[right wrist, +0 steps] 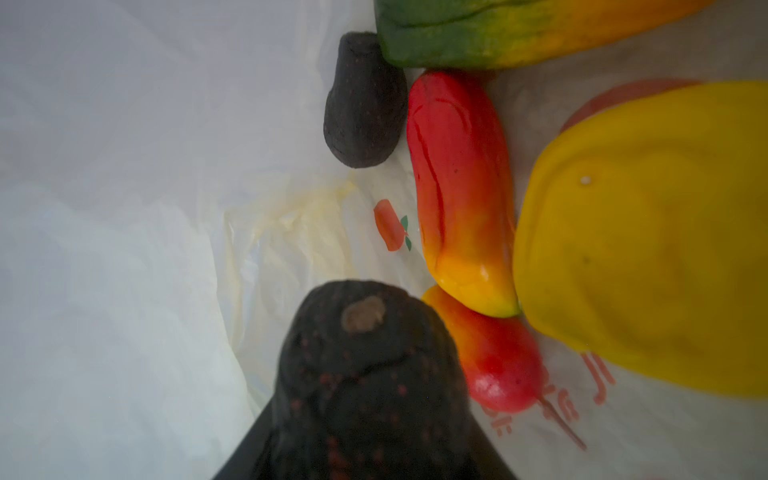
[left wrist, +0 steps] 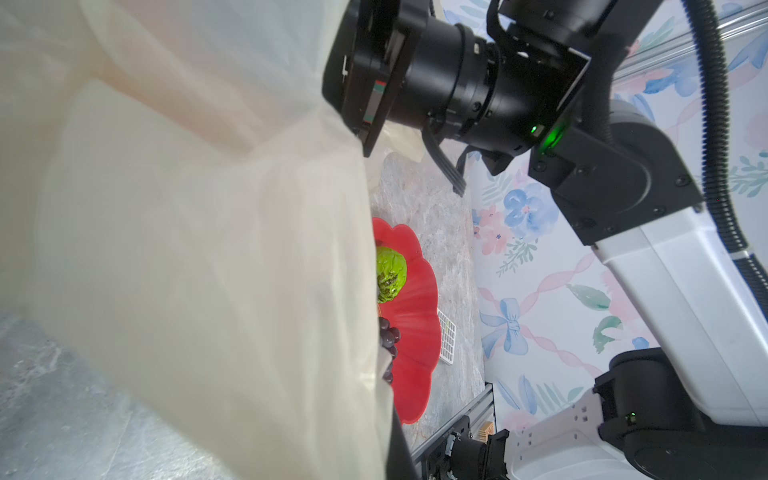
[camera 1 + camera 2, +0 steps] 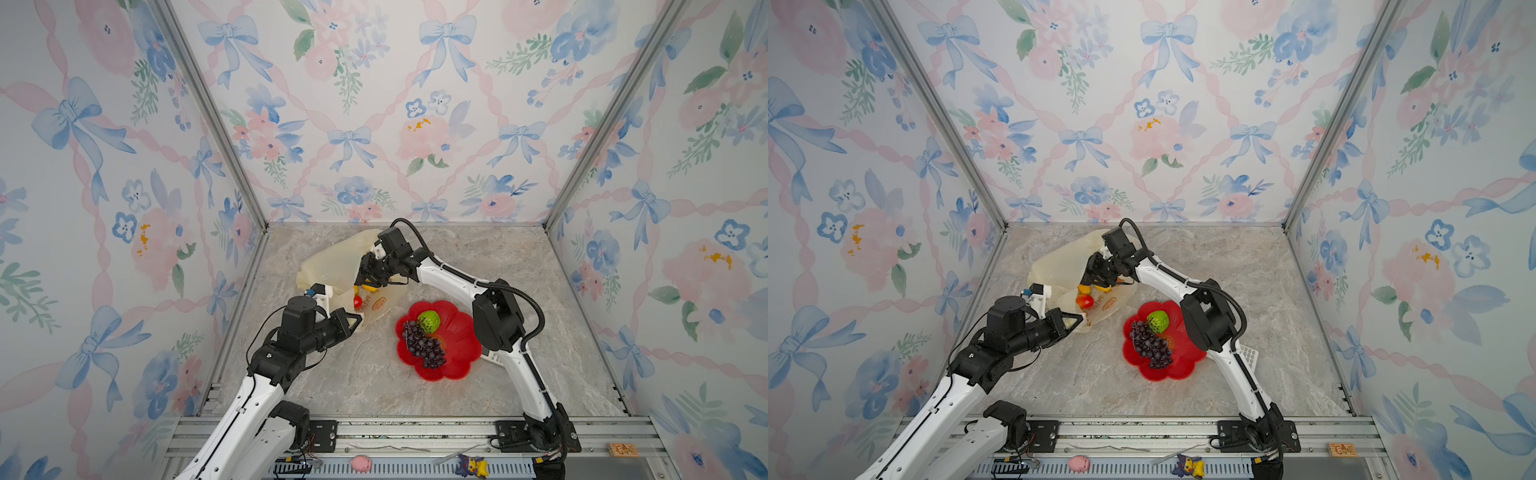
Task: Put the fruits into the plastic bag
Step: 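Lower the avocado into the bag mouth and open the right gripper, then withdraw the right gripper from the bag and move it over the bowl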
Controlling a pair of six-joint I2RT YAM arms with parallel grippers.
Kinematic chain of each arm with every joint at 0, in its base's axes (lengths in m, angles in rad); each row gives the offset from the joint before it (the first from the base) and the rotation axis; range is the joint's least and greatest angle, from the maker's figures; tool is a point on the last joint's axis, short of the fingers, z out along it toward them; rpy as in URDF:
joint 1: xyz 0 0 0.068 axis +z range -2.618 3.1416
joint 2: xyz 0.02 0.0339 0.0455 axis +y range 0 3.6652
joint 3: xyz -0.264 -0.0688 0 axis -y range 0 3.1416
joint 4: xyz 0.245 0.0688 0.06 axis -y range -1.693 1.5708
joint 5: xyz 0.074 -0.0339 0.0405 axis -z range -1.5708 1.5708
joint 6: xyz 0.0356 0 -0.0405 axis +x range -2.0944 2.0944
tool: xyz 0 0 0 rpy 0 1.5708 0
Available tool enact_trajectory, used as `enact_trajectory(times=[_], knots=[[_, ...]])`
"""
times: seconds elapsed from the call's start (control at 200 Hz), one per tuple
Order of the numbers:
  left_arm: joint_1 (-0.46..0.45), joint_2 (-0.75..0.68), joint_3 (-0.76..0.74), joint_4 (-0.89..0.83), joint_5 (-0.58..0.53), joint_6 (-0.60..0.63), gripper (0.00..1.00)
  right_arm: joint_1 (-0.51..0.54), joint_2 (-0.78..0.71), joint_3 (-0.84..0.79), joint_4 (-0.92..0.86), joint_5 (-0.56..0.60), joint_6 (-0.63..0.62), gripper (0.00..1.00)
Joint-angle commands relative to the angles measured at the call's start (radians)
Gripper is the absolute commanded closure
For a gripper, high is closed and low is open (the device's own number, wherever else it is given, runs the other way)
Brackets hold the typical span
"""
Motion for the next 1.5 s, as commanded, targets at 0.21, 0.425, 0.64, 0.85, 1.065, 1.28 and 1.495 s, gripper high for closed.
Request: enact_trajectory(times=[0.21,0.425,0.64,0.85,1.065,1.28,1.495], knots=[[0.007,0.017,0.042,-0.007,0.012,0.034,1.0,-0.032,0.039,0.067,0.086,0.052,0.098,0.47],[0.007,0.006,0.019,-0.01,0.009,0.011,1.0,-0.043,-0.018,-0.005,0.139,0.041,0.085,0.36],[0.007,-0.006,0.019,-0.018,0.016,-0.013,1.0,-0.057,-0.056,-0.027,0.142,0.028,0.079,0.34],[0.008,-0.001,0.023,-0.041,0.052,-0.028,1.0,-0.064,-0.131,-0.106,0.138,0.009,0.064,0.34],[0.007,0.055,0.017,-0.044,0.113,-0.032,1.0,-0.07,-0.234,-0.218,0.099,-0.006,0.02,0.34],[-0.001,0.117,0.042,-0.042,0.104,0.003,1.0,-0.058,-0.339,-0.272,-0.062,-0.012,-0.117,0.34],[0.0,0.119,0.032,-0.037,0.089,0.017,1.0,-0.036,-0.439,-0.262,-0.342,0.013,-0.328,0.34]])
